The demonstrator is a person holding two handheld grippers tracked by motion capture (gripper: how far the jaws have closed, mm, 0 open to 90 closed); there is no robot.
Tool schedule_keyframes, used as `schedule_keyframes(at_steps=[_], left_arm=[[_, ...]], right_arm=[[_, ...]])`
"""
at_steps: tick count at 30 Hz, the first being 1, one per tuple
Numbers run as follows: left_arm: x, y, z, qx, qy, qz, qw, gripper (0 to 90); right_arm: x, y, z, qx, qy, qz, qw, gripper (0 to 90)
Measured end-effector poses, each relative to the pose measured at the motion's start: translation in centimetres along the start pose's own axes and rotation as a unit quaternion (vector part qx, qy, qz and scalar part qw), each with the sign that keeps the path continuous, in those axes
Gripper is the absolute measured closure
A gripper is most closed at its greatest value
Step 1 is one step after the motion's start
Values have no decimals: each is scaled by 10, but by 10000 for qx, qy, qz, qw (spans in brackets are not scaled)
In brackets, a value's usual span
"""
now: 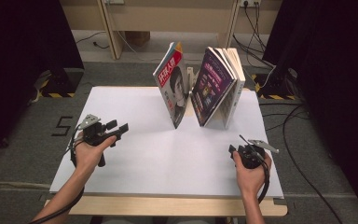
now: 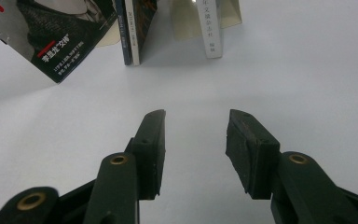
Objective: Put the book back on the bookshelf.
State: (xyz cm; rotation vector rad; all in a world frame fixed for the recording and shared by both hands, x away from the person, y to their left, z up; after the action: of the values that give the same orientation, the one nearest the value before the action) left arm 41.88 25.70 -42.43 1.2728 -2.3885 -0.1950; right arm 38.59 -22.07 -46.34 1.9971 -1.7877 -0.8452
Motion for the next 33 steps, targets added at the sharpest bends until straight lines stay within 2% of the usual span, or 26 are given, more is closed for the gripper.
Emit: schedule_keyframes(at_steps=[9, 18, 33], left_arm=[[-6, 10, 13, -22, 20, -81, 10000, 398], [-15, 20, 28, -94, 66, -178, 9998, 397], [-41, 40, 56, -152, 260, -485, 9984, 401]], right_arm=[[0, 0, 1, 6, 65, 4, 10000, 573], [-1, 1, 1, -17, 15, 12, 10000, 570], [-4, -2, 3, -45, 70, 5, 10000, 565]])
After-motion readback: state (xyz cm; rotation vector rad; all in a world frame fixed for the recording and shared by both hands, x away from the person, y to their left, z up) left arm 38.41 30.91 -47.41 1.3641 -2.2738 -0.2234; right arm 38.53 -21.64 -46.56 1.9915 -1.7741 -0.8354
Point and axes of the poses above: each handheld gripper's, and its own axes: y roughly backward along the jaws, z roughly out of its underside, x roughly to its right, the point moved 2 cm from there along -y, roughly forward along the jaws, and after that the axes turned 5 degrees about z, right-handed, at the moved point
